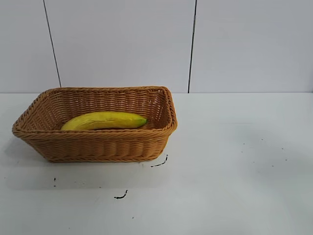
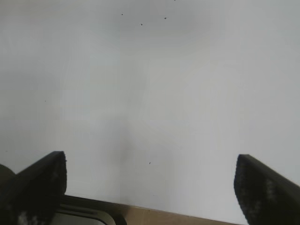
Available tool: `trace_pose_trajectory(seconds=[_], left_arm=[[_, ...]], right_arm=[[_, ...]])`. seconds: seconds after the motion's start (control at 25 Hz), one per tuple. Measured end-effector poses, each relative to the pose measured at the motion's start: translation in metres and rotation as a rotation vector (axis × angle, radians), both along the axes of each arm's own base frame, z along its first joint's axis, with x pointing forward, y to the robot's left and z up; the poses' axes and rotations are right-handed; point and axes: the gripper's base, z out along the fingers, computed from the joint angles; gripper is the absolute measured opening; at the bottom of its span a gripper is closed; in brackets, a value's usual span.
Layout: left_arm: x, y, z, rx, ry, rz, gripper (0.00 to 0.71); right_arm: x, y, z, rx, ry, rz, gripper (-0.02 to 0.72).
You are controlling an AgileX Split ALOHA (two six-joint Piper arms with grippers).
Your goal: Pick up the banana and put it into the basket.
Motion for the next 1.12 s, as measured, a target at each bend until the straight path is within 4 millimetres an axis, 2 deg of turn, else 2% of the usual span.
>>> trace_pose_trajectory(seconds=[0.8, 1.12], left_arm=[[0.0, 0.0, 0.0, 0.0, 0.0, 0.0, 0.695], [0.0, 0.0, 0.0, 0.0, 0.0, 0.0, 0.695]], right_arm=[[-0.036, -0.002, 0.003, 0.014, -0.232, -0.024, 0.696], [-0.038, -0.001, 0.003, 0.013, -0.242, -0.053, 0.696]])
